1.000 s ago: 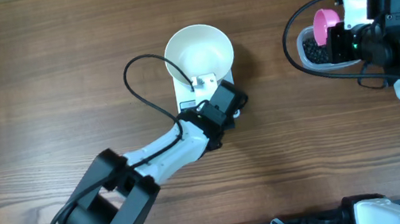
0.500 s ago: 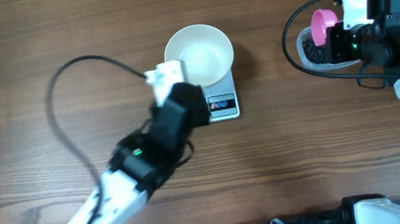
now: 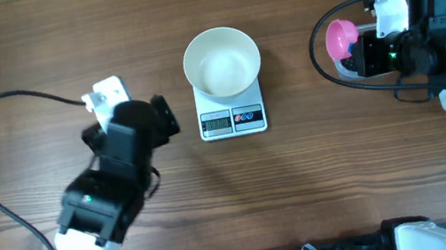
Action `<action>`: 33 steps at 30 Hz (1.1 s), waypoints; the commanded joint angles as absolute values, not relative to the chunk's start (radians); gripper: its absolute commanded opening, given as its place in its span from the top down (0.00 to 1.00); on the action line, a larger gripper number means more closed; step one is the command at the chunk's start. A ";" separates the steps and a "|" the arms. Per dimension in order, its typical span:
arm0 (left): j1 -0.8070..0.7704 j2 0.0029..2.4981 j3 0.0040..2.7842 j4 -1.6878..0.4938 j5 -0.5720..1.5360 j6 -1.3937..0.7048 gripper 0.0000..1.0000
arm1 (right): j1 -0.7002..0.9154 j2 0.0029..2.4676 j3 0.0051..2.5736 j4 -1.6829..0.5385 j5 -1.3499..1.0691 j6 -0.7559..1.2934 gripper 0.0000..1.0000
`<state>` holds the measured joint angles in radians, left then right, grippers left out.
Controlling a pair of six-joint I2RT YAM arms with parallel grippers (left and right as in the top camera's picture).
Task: Scoop item into bowl and weigh 150g on scale
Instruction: 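Retract the left gripper back from the scale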
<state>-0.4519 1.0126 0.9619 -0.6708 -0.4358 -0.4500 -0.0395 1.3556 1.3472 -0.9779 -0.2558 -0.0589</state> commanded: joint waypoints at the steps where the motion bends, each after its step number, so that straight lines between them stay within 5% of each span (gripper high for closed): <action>1: -0.224 1.011 0.989 -0.625 -0.077 -0.088 0.00 | -0.041 1.343 1.361 -0.981 -0.287 -0.051 0.96; 6: 0.039 1.011 1.046 -0.560 0.277 0.105 0.00 | -0.041 1.343 1.361 -0.972 -0.295 -0.019 0.96; 10: 0.143 1.011 1.067 -0.572 0.343 0.155 0.00 | -0.041 1.343 1.361 -0.899 -0.294 -0.019 0.96; 33: 0.139 0.913 1.182 -1.131 0.620 0.490 0.00 | -0.041 1.343 1.361 -0.884 -0.294 -0.027 0.96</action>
<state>0.1394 0.9371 1.1584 -1.1168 0.5648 0.4210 -0.0395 1.3556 1.3472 -0.8833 -0.2733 -0.0273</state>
